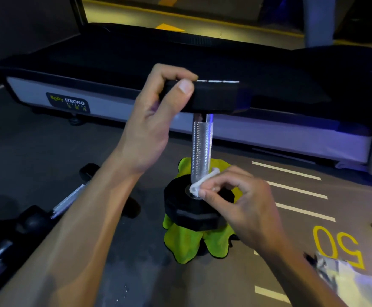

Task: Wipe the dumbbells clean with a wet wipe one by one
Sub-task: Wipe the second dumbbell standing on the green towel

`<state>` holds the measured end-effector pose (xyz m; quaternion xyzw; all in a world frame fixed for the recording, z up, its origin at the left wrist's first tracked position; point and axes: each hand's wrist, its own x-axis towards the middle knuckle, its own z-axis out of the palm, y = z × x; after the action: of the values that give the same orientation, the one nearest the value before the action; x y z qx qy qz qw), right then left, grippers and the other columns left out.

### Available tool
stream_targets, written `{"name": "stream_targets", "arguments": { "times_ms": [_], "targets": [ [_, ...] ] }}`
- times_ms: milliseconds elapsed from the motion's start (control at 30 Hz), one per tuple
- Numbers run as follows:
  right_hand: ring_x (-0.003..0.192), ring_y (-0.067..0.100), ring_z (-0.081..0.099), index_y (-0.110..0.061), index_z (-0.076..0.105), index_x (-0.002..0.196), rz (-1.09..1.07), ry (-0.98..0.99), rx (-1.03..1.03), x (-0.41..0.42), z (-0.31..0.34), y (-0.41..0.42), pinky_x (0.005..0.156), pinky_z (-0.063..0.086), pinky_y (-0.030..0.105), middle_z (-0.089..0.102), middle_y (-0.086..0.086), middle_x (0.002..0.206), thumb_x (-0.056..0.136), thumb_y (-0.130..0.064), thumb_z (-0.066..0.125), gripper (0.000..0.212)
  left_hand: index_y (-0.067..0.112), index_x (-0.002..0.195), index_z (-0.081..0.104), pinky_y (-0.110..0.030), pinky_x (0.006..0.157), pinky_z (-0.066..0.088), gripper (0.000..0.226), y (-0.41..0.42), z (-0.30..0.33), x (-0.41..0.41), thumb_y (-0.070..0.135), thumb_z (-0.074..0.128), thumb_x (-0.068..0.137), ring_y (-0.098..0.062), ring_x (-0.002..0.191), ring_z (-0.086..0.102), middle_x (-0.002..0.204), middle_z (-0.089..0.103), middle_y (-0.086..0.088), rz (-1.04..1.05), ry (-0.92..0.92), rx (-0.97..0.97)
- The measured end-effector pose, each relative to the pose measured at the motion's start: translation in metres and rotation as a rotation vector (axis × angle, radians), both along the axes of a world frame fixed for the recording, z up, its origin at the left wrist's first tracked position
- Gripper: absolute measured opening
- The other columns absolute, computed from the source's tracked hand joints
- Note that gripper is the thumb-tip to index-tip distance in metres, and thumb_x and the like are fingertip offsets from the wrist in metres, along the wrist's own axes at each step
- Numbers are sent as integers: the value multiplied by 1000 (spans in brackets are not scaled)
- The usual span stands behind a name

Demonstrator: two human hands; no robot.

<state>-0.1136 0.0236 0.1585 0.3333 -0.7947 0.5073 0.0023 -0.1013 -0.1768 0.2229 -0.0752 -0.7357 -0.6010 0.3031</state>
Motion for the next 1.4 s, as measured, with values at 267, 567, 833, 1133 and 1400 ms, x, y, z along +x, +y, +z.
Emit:
{"name": "stream_targets", "arguments": {
  "times_ms": [267, 567, 833, 1133, 1400],
  "targets": [
    [82, 13, 65, -20, 73, 82, -76, 105, -101, 1, 3, -15, 73, 47, 16, 71, -15, 90, 83, -10, 83, 14, 28, 109, 59, -15, 86, 42, 13, 2, 6, -2, 30, 50, 99, -3, 97, 53, 101, 56, 11, -66, -53, 61],
    [81, 13, 65, -13, 72, 83, -149, 223, -204, -13, 25, -31, 72, 48, 20, 69, -2, 87, 85, -7, 81, 11, 30, 108, 59, -22, 90, 44, 14, 4, 4, -3, 35, 51, 98, -7, 102, 53, 107, 57, 7, -48, -56, 68],
    [76, 14, 63, -17, 74, 82, -100, 169, -99, -13, 19, -26, 68, 49, 20, 67, -4, 83, 83, -11, 83, 11, 28, 106, 58, -26, 91, 47, 13, 2, 4, -6, 33, 49, 98, -3, 97, 54, 100, 58, 14, -42, -57, 115],
    [78, 15, 61, -25, 72, 82, -152, 72, -98, 3, 0, -23, 65, 46, 19, 61, -7, 84, 83, -16, 82, 13, 28, 102, 58, -27, 95, 48, 11, 3, 3, -8, 35, 52, 97, 2, 96, 54, 100, 59, 16, -17, -39, 139],
    [85, 18, 67, -16, 72, 88, -296, 114, -366, -22, 29, -45, 75, 56, 44, 65, 3, 92, 88, -12, 79, 8, 24, 104, 57, -28, 92, 49, 11, 6, 4, -6, 30, 48, 100, -2, 95, 56, 100, 58, 9, -38, -30, 129]
  ]
}}
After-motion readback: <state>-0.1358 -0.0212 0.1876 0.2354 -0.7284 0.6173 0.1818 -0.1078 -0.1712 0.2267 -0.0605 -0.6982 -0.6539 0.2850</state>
